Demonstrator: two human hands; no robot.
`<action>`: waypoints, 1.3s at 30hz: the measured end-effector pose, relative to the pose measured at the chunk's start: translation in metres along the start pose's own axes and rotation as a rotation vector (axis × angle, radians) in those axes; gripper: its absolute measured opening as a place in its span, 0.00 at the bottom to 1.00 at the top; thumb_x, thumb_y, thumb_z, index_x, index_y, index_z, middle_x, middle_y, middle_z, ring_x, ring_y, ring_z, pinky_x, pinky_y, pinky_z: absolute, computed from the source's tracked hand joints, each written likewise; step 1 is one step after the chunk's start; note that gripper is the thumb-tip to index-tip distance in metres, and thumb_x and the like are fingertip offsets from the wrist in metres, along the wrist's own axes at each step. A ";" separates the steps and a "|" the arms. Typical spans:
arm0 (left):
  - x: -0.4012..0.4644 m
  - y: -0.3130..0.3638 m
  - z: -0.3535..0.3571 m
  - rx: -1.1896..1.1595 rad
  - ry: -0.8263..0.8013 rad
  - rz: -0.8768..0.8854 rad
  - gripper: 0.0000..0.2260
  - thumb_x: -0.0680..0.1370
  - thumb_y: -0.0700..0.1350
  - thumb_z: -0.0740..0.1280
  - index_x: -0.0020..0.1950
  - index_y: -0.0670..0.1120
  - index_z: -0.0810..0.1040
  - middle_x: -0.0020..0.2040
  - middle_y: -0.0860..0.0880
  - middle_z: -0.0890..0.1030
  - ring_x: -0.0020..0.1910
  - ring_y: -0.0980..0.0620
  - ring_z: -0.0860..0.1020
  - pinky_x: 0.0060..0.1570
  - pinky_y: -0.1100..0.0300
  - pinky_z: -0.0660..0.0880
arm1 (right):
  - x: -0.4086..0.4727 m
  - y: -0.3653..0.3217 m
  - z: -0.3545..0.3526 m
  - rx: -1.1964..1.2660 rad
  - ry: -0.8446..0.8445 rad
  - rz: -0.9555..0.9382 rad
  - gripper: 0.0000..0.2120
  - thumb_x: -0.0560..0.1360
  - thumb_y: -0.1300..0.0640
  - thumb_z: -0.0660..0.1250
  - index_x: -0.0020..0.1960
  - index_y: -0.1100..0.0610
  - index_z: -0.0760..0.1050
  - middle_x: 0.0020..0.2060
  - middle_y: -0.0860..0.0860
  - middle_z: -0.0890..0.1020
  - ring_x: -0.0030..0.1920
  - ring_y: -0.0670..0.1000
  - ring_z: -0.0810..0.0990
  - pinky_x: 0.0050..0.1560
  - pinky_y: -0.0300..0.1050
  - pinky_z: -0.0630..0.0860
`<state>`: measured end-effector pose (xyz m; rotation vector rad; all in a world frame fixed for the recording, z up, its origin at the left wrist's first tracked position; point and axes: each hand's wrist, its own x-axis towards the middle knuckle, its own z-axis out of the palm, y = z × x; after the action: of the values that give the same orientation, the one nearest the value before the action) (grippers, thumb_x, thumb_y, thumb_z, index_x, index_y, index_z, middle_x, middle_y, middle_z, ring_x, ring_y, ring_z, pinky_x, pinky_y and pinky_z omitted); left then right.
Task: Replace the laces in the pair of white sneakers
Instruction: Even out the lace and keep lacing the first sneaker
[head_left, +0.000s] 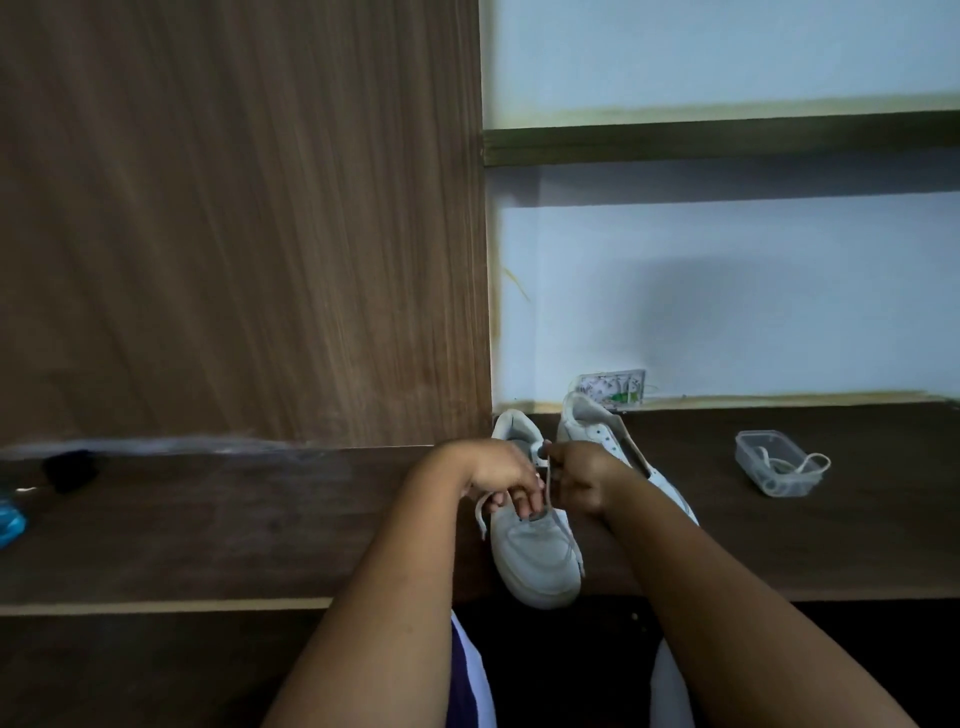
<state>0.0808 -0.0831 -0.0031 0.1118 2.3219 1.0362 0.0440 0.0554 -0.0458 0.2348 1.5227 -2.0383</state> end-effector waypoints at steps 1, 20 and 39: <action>-0.004 0.004 0.003 0.063 -0.067 -0.002 0.12 0.81 0.44 0.62 0.41 0.43 0.79 0.34 0.47 0.80 0.20 0.59 0.66 0.21 0.69 0.63 | -0.001 0.000 0.003 0.046 -0.011 -0.010 0.15 0.83 0.60 0.52 0.43 0.65 0.72 0.35 0.60 0.78 0.36 0.56 0.78 0.36 0.49 0.78; 0.056 -0.011 -0.003 -1.120 0.383 -0.066 0.16 0.84 0.37 0.50 0.39 0.39 0.70 0.32 0.47 0.69 0.22 0.57 0.66 0.16 0.68 0.64 | 0.008 -0.006 -0.030 -0.615 0.161 -0.556 0.06 0.74 0.63 0.70 0.40 0.56 0.83 0.38 0.56 0.84 0.43 0.57 0.84 0.50 0.48 0.81; 0.072 -0.034 0.000 0.477 0.909 0.442 0.07 0.77 0.46 0.67 0.54 0.51 0.81 0.56 0.52 0.80 0.53 0.52 0.78 0.47 0.60 0.73 | 0.040 -0.010 -0.017 -0.739 0.502 -0.846 0.00 0.73 0.63 0.70 0.43 0.60 0.79 0.32 0.44 0.77 0.34 0.46 0.77 0.32 0.24 0.67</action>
<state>0.0266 -0.0849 -0.0622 0.4290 3.4691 0.7796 0.0027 0.0589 -0.0618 -0.2658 2.9483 -1.8389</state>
